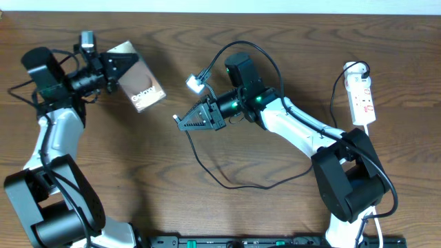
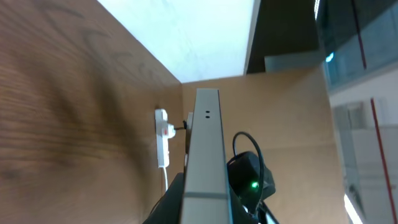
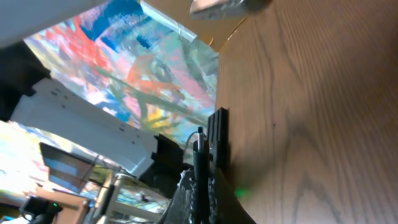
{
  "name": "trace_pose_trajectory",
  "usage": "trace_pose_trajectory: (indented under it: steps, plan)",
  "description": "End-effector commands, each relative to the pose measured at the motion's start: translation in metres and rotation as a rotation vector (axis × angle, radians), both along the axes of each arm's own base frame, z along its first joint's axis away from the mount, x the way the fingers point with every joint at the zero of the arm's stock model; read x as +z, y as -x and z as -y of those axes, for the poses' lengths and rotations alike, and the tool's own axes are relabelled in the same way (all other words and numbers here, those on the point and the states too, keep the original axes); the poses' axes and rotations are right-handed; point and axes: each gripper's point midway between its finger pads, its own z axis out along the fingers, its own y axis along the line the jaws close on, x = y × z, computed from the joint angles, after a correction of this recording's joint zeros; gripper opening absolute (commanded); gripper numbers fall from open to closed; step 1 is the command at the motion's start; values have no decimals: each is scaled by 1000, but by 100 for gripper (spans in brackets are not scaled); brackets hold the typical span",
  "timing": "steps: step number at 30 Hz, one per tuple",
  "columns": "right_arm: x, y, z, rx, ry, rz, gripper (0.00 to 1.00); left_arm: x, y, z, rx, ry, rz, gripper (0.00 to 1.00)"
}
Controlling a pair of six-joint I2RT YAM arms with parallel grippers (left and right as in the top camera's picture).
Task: Plug charger to phone and switch on socket
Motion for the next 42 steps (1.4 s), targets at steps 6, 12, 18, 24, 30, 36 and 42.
trace_pose_trajectory:
  steps: [6, 12, 18, 24, 30, 36, 42]
  plan:
    - [22, 6, -1, 33, -14, -64, 1, 7, 4, 9, -49, -10, 49, 7]
    - [14, 4, -3, 73, -57, -34, 1, 9, 3, 9, -49, -18, 71, 7]
    - [5, 5, -2, 138, -118, 10, 1, 10, 3, 9, -50, -31, 94, 7]
    - [-1, 5, -2, 162, -177, 101, 1, 10, 3, 9, -50, -31, 94, 7]
    - [-1, 5, -3, 166, -211, 163, 1, 9, 3, 9, -52, -30, 93, 8]
    - [-1, 2, -1, 161, -232, 207, 1, 10, 4, 24, -87, -30, 98, 7]
    - [-21, -8, 1, 143, -210, 168, 1, 12, 4, 27, -93, -36, 115, 7]
